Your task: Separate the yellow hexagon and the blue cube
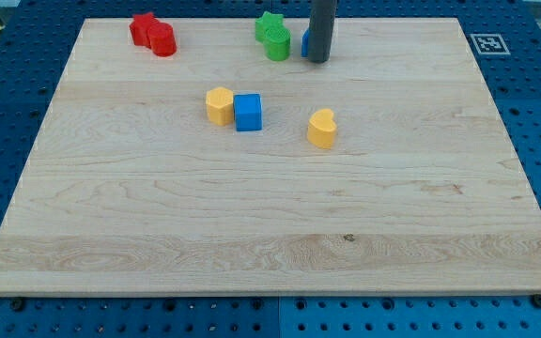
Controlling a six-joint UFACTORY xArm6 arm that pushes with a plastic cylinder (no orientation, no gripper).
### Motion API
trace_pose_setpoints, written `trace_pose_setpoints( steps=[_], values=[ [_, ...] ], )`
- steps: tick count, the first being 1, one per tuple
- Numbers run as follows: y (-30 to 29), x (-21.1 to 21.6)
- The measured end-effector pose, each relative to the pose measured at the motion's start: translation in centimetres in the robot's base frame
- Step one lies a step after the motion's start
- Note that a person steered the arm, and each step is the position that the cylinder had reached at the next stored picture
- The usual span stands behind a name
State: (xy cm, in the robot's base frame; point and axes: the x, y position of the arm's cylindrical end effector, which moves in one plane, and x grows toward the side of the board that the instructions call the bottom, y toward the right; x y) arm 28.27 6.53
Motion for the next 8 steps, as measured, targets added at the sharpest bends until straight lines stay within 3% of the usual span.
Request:
trace_pose_setpoints(
  steps=[2,5,6,7,8],
  values=[
    [-3.0,2.7],
    [-22.4,5.0],
    [-24.3,8.5],
    [-22.4,11.3],
    [-21.5,11.4]
  ],
)
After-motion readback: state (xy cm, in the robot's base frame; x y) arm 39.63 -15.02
